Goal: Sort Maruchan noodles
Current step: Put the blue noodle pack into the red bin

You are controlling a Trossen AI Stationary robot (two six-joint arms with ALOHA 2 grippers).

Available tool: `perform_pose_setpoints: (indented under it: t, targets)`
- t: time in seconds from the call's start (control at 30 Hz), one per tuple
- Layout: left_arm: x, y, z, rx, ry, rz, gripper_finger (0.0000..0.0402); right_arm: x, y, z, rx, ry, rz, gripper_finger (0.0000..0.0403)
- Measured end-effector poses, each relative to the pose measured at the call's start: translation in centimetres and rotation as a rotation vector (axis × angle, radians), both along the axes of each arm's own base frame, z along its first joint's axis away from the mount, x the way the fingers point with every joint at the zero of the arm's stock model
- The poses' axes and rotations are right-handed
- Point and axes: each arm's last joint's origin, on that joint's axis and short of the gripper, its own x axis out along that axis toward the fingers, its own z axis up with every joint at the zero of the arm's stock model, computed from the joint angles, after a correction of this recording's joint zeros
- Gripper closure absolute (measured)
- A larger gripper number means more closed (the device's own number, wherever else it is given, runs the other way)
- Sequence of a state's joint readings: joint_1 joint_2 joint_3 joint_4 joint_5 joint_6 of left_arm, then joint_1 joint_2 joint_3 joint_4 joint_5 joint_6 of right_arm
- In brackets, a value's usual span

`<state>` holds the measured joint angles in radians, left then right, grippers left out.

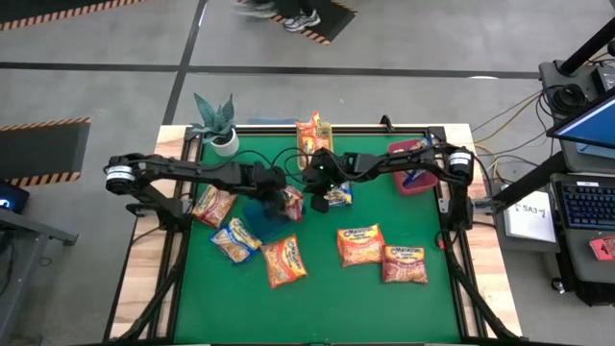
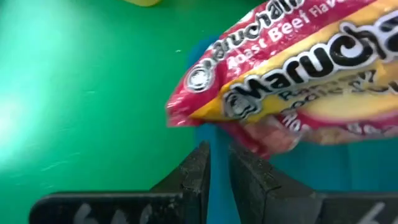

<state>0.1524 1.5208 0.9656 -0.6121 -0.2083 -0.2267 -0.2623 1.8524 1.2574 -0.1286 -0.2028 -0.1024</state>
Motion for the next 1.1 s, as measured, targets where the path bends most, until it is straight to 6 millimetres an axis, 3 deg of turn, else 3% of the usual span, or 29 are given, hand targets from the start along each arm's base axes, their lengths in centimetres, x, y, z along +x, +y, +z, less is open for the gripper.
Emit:
perform_pose_setpoints:
  t: [0.2,0.47,0.77,1.1]
  targets:
    - [-0.9,0.0,2.7,0.085,0.036,-0.048,0.0363,-1.5,0.2,1.6,-0.033,0.07,-0.054,0.0394]
    - [-3.0,-1.5,5.7,0.187,-0.204,-0.19,0.0363,-3.6,0.8,3.4,0.007,0.077,-0.097,0.0394]
    - [-3.9,-2.2,5.3,0.339,-0.508,-0.292,0.0363,-6.6,1.5,3.9,0.124,0.095,-0.221,0.0394]
    - [-3.4,-2.1,6.0,0.592,-0.57,-0.473,0.0363,-8.8,0.9,4.6,0.287,0.148,-0.591,0.0389]
